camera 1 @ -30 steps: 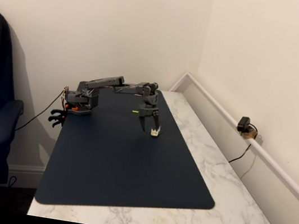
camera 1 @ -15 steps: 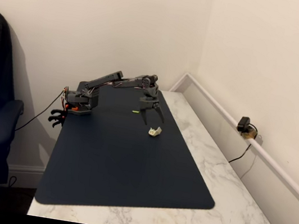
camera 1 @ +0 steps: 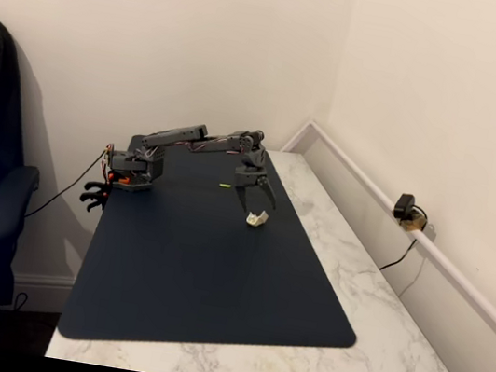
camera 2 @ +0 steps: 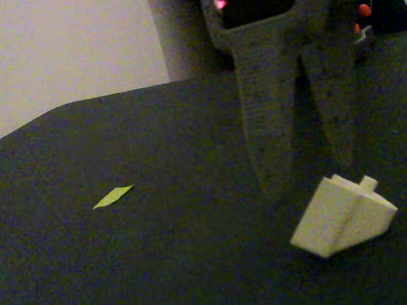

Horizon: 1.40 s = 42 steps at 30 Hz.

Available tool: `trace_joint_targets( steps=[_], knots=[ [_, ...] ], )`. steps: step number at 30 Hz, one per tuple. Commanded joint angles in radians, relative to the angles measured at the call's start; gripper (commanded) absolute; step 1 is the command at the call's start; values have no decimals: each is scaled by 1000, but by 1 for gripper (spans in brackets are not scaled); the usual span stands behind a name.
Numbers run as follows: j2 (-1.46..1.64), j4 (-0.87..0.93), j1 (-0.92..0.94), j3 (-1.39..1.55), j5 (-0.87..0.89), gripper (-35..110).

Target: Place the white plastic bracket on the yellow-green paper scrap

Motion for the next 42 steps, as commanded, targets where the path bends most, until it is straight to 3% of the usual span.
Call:
trace_joint_targets(
  steps=[1,26,42],
  knots=[
    [44,48,-37,-48,29,40],
    [-14,48,-17,-34,38,36],
    [5,49,-3,17,41,0]
  ],
)
